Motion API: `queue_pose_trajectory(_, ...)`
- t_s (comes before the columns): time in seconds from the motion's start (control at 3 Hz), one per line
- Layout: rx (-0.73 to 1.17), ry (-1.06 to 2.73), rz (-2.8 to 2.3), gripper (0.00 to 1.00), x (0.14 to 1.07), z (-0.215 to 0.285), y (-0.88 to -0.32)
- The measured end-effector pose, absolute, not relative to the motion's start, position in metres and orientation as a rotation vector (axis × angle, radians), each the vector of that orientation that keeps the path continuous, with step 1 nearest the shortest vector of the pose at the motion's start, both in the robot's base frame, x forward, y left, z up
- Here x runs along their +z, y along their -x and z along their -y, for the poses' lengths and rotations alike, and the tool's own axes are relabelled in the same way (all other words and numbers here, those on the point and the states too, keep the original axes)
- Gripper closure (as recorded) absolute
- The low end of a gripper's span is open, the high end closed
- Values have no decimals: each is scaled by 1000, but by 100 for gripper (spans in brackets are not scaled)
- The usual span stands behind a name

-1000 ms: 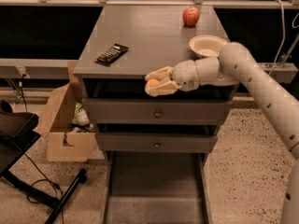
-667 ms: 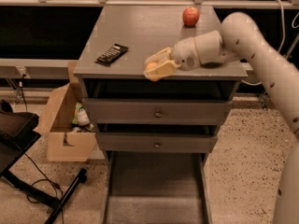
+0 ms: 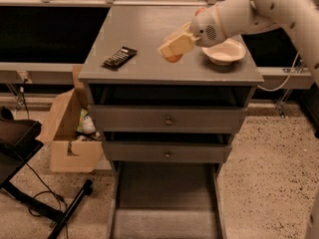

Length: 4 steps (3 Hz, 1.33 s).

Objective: Pick orange from bottom drawer and place on counter

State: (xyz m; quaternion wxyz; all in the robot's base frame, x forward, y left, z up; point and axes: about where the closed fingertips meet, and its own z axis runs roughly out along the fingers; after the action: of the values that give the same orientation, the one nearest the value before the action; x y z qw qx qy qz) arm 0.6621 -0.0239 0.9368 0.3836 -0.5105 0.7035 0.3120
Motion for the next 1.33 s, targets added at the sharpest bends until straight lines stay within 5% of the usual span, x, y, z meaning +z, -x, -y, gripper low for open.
queue_pose_trajectory(1.33,535,1172,-1672,100,903,89,-766)
